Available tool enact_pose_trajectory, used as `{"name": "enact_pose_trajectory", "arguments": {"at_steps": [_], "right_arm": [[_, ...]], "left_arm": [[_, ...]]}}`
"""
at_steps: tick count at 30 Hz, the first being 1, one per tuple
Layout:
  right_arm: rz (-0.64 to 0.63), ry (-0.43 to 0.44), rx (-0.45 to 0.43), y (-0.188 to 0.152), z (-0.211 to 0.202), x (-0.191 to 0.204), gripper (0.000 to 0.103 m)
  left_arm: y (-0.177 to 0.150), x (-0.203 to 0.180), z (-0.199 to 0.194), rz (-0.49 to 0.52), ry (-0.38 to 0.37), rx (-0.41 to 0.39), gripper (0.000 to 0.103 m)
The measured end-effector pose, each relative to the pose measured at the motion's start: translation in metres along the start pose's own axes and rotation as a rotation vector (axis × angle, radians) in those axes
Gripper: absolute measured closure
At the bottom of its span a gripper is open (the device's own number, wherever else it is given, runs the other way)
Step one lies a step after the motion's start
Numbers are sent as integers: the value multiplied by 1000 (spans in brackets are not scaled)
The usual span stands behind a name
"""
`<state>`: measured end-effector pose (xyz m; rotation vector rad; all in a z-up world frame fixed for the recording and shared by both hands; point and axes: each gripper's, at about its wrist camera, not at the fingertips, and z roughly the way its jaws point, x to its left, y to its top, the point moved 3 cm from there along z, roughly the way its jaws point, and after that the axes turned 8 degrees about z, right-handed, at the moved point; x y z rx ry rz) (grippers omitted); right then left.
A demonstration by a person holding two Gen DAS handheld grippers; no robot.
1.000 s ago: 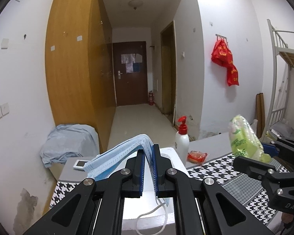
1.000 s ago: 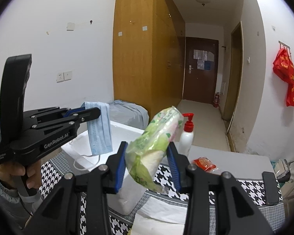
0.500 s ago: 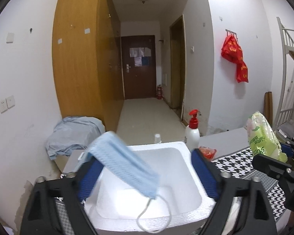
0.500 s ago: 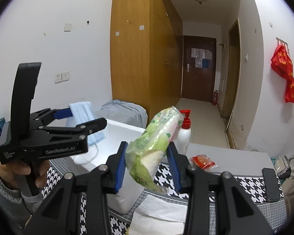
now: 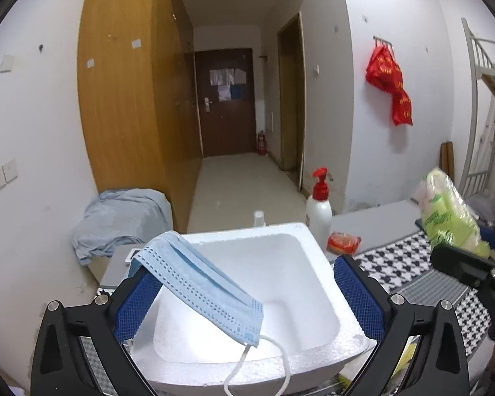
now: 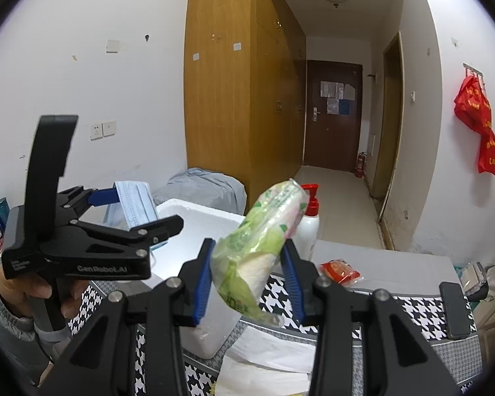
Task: Organize soft objects
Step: 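Lower the mask into the foam box and open the left gripper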
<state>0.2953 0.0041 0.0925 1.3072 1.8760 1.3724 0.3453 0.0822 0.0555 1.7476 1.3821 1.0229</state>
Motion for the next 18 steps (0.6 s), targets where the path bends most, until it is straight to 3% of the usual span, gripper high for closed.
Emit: {"name": "enact_pose_trajectory", "arguments": {"at_steps": [18], "right_arm": [[-37, 49, 37, 3, 23, 11, 58]], "left_arm": [[-9, 21, -16, -33, -71, -78, 1]]}}
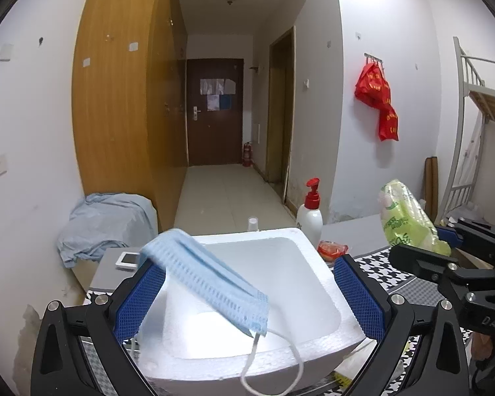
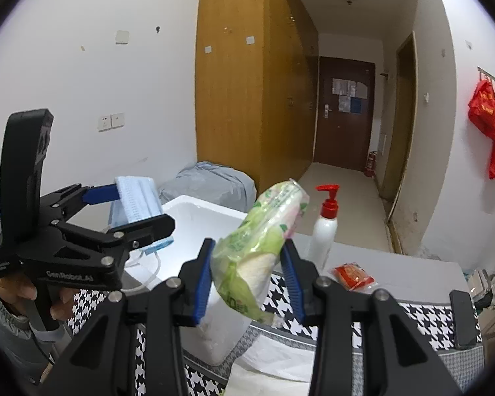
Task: Organize soft objects
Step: 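Lower the mask into the foam box and open the left gripper, then lower the green bread bag into the foam box and open the right gripper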
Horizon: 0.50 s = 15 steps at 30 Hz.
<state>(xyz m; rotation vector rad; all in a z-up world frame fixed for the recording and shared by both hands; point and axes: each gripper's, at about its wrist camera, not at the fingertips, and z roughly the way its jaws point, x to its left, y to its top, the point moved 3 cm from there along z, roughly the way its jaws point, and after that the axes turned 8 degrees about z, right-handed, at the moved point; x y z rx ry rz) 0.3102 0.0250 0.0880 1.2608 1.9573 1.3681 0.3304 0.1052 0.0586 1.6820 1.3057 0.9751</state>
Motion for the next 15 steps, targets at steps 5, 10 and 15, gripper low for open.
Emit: {"name": "enact_pose_trajectory", "arguments": {"at_steps": [5, 10, 15], "right_arm": [[-24, 28, 21, 1, 12, 10, 58], [-45, 51, 33, 3, 21, 21, 58], [-50, 72, 39, 4, 28, 32, 58]], "left_arm": [[-3, 9, -6, -19, 6, -10, 1], [-5, 18, -11, -36, 27, -17, 1], [-10, 26, -20, -41, 59, -24, 1]]}}
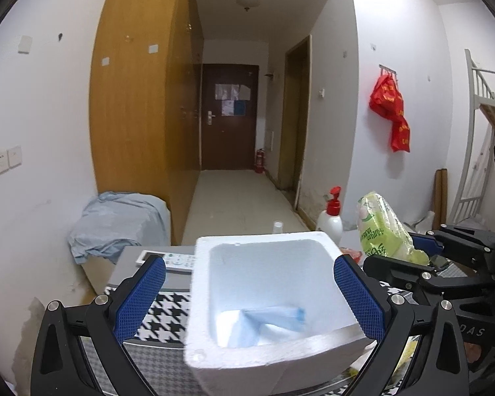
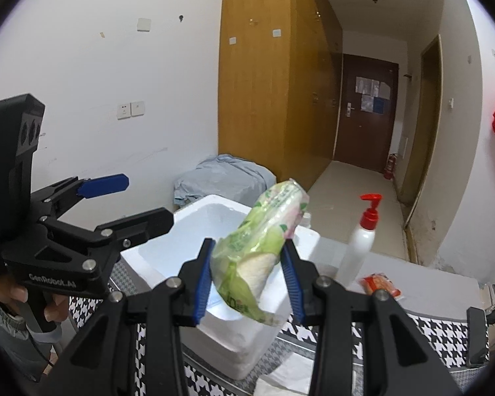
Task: Organize soft objects
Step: 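Lower the green bread bag into the foam box and open the right gripper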
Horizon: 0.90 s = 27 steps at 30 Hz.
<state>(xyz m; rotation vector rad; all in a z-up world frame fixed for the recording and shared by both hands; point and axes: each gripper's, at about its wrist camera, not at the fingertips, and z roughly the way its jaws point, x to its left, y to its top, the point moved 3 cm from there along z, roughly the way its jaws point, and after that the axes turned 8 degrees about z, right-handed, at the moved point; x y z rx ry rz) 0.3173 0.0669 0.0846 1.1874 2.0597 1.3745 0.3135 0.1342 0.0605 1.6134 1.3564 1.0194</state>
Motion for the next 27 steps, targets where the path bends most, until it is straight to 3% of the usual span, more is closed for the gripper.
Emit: {"name": "enact_pose_trajectory", "arguments": {"at_steps": [14, 24, 27], "right_arm": [[-8, 58, 22, 3, 15, 27, 58], [4, 40, 35, 8, 29, 30, 58], [1, 30, 42, 6, 32, 30, 41]], "left_arm": [[-7, 25, -22, -15, 114, -3, 1], [-10, 30, -28, -19, 143, -1, 1], [-11, 31, -28, -23, 145, -4, 1]]}}
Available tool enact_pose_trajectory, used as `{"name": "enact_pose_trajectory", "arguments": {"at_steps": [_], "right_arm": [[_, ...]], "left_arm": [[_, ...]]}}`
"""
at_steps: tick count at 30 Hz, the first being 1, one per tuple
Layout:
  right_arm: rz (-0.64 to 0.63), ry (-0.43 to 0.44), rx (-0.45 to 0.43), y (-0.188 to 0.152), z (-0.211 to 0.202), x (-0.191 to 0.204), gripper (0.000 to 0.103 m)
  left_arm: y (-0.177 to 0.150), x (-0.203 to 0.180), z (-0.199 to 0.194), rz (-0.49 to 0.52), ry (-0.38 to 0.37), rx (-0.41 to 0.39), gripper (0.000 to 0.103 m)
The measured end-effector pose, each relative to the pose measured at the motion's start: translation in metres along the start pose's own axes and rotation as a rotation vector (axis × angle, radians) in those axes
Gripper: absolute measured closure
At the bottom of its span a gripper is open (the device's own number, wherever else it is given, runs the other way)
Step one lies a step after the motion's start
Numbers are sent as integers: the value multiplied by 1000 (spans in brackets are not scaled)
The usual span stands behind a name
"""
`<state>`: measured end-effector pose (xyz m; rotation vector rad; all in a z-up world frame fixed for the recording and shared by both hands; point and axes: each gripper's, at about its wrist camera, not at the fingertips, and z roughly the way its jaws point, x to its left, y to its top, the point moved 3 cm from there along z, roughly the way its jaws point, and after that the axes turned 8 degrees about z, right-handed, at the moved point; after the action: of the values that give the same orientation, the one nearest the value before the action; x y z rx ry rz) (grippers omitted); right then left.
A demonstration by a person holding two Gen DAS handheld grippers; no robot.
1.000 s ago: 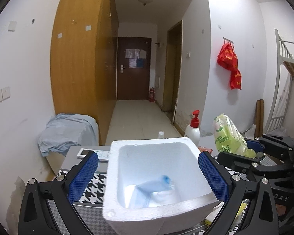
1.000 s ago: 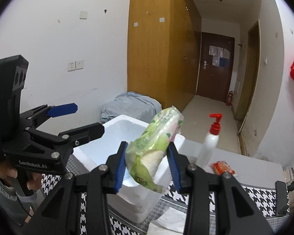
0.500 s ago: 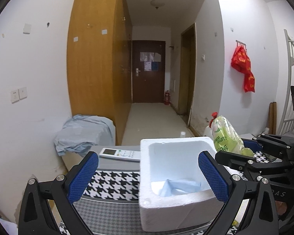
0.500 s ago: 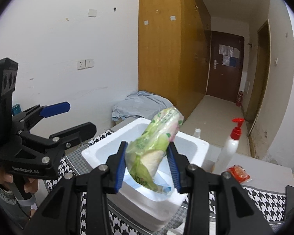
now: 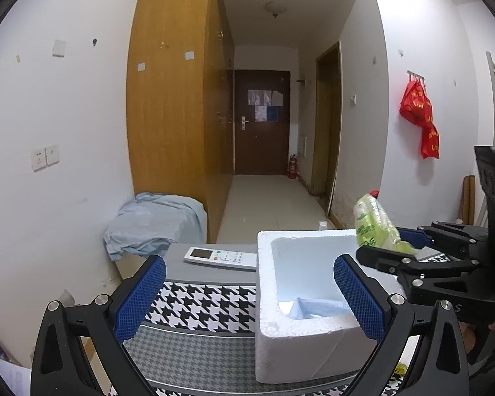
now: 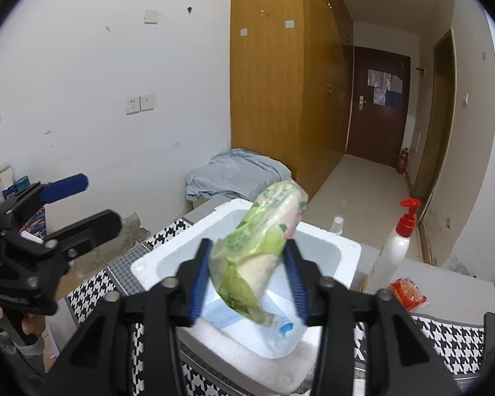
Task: Organize soft objects
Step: 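Lower the green bread bag into the foam box and open the right gripper, then withdraw both tools from the box toward the sponge and cloth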
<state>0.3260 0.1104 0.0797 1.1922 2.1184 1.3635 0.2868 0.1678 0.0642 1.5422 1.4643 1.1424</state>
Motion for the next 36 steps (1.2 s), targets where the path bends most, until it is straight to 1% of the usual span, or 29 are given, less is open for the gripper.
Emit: {"name": "enact_pose_trajectory", "arguments": {"at_steps": [1, 2, 7, 9, 14, 20, 22, 25, 29, 36], "right_arm": [[-2, -4, -1, 0, 0, 0, 33], [-1, -10, -5, 0, 1, 0, 31], [8, -8, 9, -3, -1, -1, 29], [19, -5, 0, -5, -8, -3, 28], [45, -13, -32, -11, -33, -8, 24], [59, -35, -76, -20, -72, -7, 16], [64, -44, -94, -23, -85, -6, 7], [72, -37, -121, -27, -105, -5, 0], [64, -57, -146, -33, -126, -1, 0], [72, -69, -174, -42, -146, -2, 0]], "left_arm": [[0, 0, 0, -2, 1, 0, 1], [-1, 0, -1, -3, 1, 0, 1], [-3, 0, -4, -11, 1, 2, 1], [-3, -1, -7, -12, 1, 0, 1], [-7, -7, -17, -17, -8, 3, 1], [-13, -19, -42, -22, -27, -16, 1], [-14, -23, -51, -21, -27, -24, 1], [-13, -29, -69, -19, -20, -44, 1], [-14, -36, -87, -14, -14, -58, 1], [-15, -52, -107, 5, -15, -75, 1]]}}
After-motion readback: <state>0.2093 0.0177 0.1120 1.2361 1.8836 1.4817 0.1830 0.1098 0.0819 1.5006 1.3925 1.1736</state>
